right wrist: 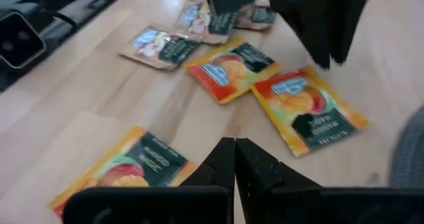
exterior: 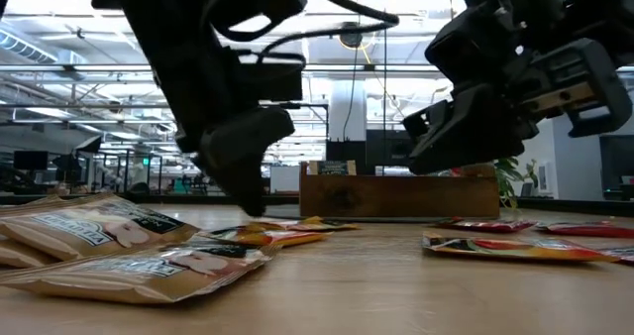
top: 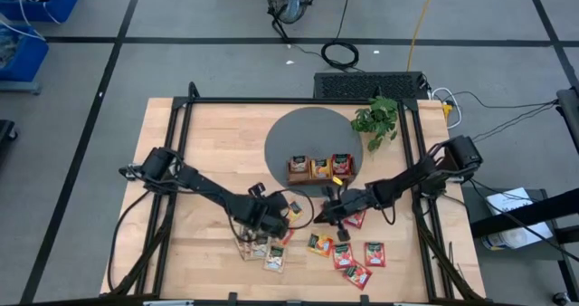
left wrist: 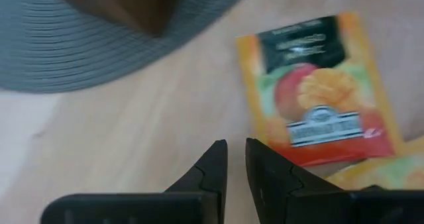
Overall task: Pick & Place Tea
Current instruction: Put the yellow tea bag into the middle section of the wooden organizer
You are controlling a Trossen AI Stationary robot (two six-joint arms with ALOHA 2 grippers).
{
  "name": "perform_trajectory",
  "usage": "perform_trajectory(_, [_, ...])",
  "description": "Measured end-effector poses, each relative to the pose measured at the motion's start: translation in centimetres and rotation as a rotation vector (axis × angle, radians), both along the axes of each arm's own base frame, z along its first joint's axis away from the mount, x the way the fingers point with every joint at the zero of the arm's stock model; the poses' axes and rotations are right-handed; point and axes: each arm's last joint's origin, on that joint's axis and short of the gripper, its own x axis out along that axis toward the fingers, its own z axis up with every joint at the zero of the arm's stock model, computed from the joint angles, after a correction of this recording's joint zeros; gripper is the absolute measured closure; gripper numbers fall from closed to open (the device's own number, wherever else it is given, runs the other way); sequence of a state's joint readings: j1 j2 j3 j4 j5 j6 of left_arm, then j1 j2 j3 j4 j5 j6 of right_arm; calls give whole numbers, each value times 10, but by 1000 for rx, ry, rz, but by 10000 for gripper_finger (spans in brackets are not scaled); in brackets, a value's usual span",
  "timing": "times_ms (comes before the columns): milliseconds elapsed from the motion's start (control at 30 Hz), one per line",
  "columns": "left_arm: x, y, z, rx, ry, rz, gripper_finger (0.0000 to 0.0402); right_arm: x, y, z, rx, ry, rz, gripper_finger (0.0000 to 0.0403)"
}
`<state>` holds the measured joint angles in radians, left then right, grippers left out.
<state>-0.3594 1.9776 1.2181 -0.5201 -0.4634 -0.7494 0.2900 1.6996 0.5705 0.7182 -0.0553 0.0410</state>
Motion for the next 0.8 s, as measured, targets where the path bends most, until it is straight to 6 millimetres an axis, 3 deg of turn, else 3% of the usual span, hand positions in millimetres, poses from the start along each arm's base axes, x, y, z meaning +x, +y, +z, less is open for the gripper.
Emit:
perform_trajectory(267, [9,-8,3,-99,-59,-103,341,4,2,-17,-7,35,1,402])
perform_trajectory(533, [9,-9,3,-71,-56,-148,341,6,-1,-23,20,42,-28,401])
perform_trajectory(800, [1,-3,2,31,-20,-39,341,6,0,-23,42,53,-9,402])
